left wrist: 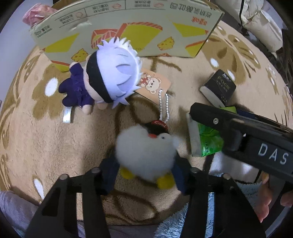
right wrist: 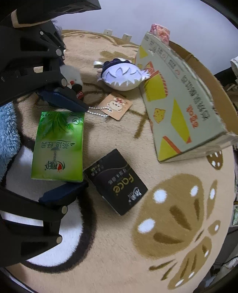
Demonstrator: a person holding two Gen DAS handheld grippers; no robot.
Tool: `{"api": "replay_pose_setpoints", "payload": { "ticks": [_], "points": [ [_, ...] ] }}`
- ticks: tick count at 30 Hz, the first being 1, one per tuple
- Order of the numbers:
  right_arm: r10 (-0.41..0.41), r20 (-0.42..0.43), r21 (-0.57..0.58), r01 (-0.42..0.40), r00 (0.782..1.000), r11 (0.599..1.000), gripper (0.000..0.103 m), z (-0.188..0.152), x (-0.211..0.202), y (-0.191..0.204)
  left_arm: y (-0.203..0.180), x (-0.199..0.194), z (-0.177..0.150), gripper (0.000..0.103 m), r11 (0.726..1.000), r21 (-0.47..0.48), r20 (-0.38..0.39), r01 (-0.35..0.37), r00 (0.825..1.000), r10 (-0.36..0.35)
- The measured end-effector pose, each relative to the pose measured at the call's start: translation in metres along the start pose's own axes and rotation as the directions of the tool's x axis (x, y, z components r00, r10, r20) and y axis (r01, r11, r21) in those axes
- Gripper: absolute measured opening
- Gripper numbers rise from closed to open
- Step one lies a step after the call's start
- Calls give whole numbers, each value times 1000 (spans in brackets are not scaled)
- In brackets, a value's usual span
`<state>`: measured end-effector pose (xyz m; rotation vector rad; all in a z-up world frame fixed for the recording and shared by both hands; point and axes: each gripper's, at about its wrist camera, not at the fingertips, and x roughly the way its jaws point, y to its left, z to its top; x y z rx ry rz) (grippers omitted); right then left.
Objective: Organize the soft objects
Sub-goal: 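Grasp the white chicken plush with the left tool while the right tool grasps the green tissue pack, then carry the chicken plush and green tissue pack over the box and release both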
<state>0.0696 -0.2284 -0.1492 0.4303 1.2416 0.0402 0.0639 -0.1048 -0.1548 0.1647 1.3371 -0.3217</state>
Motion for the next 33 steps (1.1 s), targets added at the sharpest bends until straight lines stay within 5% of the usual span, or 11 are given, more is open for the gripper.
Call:
{"api": "replay_pose_setpoints", "payload": {
  "ticks": [6,23,33],
  "points": [
    [12,50,-5,-12,999,1000,79,1,-11,2,5,-8,2,12,1000,-8,55,24,998,-23],
    [45,152,-17,-43,987,999,79,3,-33,2,15,-35,-1,11,999,-19,181,47,982,-43],
    [56,248,-40,-47,967,998,79,13,-55,8,30,-72,0,11,997,-71,348,25,937,1]
  ]
}}
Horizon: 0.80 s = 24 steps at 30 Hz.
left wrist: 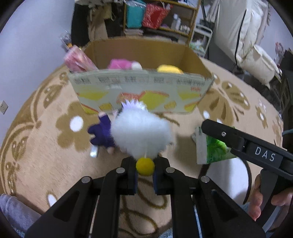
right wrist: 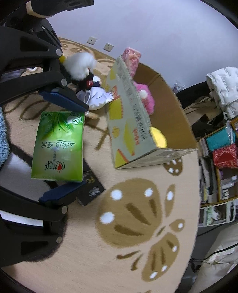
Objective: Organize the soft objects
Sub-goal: 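Carry the chicken plush and green tissue pack over the box and release both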
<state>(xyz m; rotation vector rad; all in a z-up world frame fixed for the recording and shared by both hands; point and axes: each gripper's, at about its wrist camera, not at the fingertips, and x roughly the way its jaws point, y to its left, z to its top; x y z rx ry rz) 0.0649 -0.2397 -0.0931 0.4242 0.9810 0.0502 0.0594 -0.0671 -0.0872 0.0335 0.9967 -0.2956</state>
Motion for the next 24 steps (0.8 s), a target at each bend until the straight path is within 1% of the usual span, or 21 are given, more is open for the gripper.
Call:
{"api": "replay_pose_setpoints", "payload": {
  "ticks": [3,5,6,10,13,18,20,24],
  "points": [
    [0,20,-15,1,1000,1000,79,8,-4,5,4,-12,6,11,999,-10,59,-31,998,32],
    [-3,43,-17,4,999,1000,79,13,-8,7,4,-22,10,11,998,-2,103,-64,993,64],
    [-6,53,-19,8,999,1000,79,16,-10,8,4,-30,13,11,998,0,131,-71,989,70],
    [5,105,-22,-3,994,1000,79,29,-21,11,5,-50,28,11,995,11,206,-95,974,91],
    [11,136,-38,-6,991,999,79,39,-29,14,5,-57,42,11,993,14,240,-120,964,113],
    [1,155,-73,10,988,997,79,56,-36,22,10,-67,67,11,988,11,303,-152,942,142],
    [4,164,-83,10,986,996,79,64,-38,24,11,-70,74,11,987,4,319,-161,936,151],
    [6,182,-116,16,983,993,79,82,-37,30,11,-69,91,11,982,24,339,-190,925,171]
  ]
}}
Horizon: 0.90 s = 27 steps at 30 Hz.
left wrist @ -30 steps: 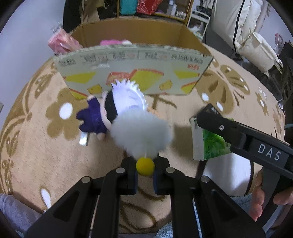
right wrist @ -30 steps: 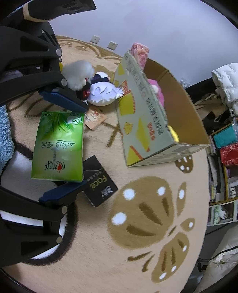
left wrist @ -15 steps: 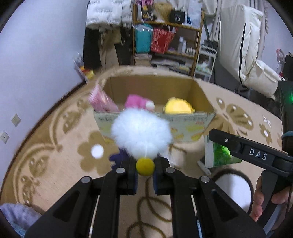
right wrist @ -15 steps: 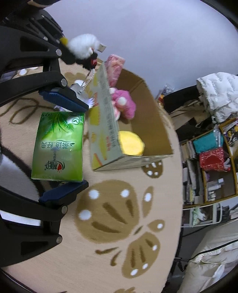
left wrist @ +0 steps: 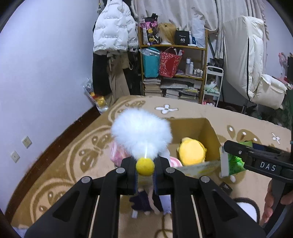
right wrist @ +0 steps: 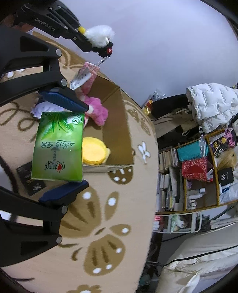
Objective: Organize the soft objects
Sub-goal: 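Carry the chicken plush and green tissue pack over the box and release both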
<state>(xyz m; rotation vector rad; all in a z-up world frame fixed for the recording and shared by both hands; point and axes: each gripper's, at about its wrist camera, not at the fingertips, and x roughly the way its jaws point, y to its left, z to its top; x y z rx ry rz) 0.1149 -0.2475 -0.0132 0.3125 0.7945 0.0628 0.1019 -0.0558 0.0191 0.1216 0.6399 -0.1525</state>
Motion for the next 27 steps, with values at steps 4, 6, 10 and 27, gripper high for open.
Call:
{"api": "replay_pose_setpoints", "payload": {
  "ticks": [4,6,10,27],
  "points": [
    [4,30,-19,-3,1000,1000,79,15,2,2,3,7,17,11,1000,14,21,-15,1000,15],
    [7,47,-27,-5,999,1000,79,22,3,2,5,11,26,11,999,23,30,-25,999,24],
    [17,75,-41,-14,997,999,79,33,6,4,7,20,41,11,998,40,44,-39,998,37],
    [83,142,-116,-66,986,991,79,35,34,18,10,56,31,12,1000,29,22,-9,1000,8]
  ]
}}
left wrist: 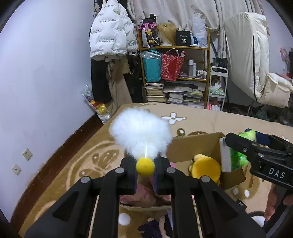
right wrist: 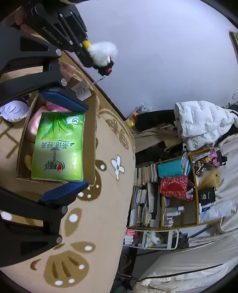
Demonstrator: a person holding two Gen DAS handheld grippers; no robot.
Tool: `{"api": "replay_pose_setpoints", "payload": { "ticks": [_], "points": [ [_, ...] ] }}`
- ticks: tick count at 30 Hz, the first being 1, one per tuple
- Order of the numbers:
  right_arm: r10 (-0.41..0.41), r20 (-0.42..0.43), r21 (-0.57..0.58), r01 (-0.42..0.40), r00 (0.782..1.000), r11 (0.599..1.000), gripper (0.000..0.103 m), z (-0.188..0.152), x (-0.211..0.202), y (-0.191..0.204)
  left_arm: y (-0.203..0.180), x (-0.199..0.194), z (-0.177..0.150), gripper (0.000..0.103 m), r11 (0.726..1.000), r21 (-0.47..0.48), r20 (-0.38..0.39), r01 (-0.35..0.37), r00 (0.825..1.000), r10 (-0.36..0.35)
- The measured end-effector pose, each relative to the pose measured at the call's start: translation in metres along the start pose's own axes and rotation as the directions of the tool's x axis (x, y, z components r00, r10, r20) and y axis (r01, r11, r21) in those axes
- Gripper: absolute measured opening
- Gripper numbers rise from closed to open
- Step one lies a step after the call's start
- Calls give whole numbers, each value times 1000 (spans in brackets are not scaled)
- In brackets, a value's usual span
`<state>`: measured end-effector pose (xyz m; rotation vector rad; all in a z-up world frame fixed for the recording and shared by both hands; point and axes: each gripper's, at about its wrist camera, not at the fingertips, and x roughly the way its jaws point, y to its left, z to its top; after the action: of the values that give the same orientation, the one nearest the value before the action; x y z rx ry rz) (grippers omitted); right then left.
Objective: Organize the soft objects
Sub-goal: 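Carry the chicken plush and green tissue pack over the box and release both, then withdraw both open tools from the box toward the doll and black tissue pack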
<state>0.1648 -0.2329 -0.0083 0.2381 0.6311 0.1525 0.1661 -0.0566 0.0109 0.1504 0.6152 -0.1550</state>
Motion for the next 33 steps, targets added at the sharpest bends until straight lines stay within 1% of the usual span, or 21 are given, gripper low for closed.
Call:
{"api": "replay_pose_setpoints", "payload": {
  "ticks": [2,5,8,16,18,21,22,23,24,25,27,30,32,33],
  "points": [
    [-7,13,-9,7,1000,1000,79,-2,3,1,1,4,-5,13,1000,-4,-1,-1,1000,1],
    [-22,28,-16,22,999,1000,80,-5,6,0,0,9,-12,13,1000,-8,-7,-27,1000,27],
    [-29,36,-31,30,999,999,80,-7,9,-2,-1,15,-18,14,1000,-15,-28,-22,999,22],
    [18,-13,-6,-18,1000,1000,80,-18,19,-8,-1,20,-22,16,999,-8,-48,-36,998,36],
    [18,-9,-5,-18,1000,1000,80,-18,18,-8,-1,21,-22,17,999,-11,-53,-42,998,41],
    [6,-1,-6,-6,1000,1000,80,-17,16,-9,3,24,-22,20,999,-32,-71,-30,997,27],
    [3,-1,-6,-3,1000,1000,81,-17,15,-10,4,24,-23,24,999,-44,-76,-27,997,23],
    [1,-1,-6,-1,1000,1000,81,-18,14,-9,6,24,-23,26,998,-54,-82,-25,996,20],
    [-2,-1,-7,2,1000,1000,84,-18,13,-9,8,23,-24,27,998,-62,-85,-22,996,17],
    [-8,1,-5,8,1000,1000,90,-19,12,-9,9,22,-24,28,997,-67,-86,-22,996,17],
    [-19,9,0,19,1000,1000,93,-20,8,-10,10,20,-24,28,997,-69,-92,-20,996,14],
    [-37,5,-7,37,999,999,94,-19,4,-9,10,14,-26,29,998,-62,-101,-31,995,25],
    [-49,6,-10,49,999,999,99,-18,0,-9,12,10,-27,35,997,-67,-106,-34,994,27],
    [-52,9,-10,52,999,999,103,-18,-3,-8,13,6,-27,44,997,-71,-106,-29,994,22]
  ]
}}
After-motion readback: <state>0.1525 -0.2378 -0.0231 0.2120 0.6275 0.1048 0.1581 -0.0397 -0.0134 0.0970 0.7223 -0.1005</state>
